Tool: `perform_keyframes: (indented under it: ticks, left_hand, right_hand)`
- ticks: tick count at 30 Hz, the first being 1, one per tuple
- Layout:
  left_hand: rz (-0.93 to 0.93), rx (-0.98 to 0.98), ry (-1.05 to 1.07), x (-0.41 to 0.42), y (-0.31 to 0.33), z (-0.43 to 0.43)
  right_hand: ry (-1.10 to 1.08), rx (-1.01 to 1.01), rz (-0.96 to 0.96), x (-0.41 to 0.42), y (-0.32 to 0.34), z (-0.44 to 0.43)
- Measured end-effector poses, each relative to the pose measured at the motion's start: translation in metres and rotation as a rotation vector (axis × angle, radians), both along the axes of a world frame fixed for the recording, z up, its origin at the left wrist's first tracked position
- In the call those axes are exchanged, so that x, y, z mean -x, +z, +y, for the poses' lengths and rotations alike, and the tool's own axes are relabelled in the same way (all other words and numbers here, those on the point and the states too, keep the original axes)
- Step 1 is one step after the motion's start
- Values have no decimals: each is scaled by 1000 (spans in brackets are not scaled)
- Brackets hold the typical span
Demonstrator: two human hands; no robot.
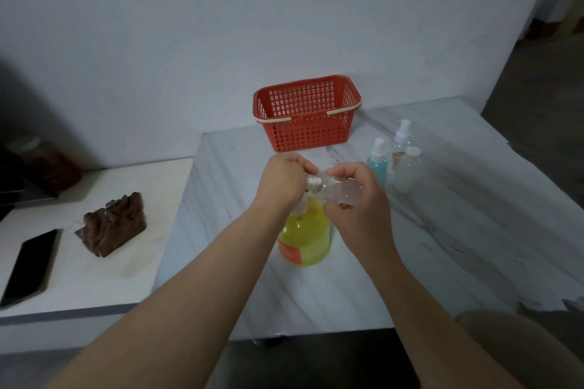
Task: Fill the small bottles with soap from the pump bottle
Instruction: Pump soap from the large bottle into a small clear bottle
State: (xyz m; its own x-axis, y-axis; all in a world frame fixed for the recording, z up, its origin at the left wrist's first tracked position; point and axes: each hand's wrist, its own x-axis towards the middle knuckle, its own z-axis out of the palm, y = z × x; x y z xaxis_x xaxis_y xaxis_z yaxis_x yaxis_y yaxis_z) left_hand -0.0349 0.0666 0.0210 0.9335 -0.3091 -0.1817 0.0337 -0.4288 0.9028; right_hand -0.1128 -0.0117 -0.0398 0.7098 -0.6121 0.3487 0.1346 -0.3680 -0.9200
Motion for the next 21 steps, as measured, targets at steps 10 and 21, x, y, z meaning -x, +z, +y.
perform_keyframes:
  ticks: [10,21]
  left_hand:
    - [13,-18,-31,-8,8,-3]
    - [-91,-60,-72,-2,0,0]
  right_hand:
    - [1,32,-53,0,5,-2]
    - [16,2,14,-1,-1,-2]
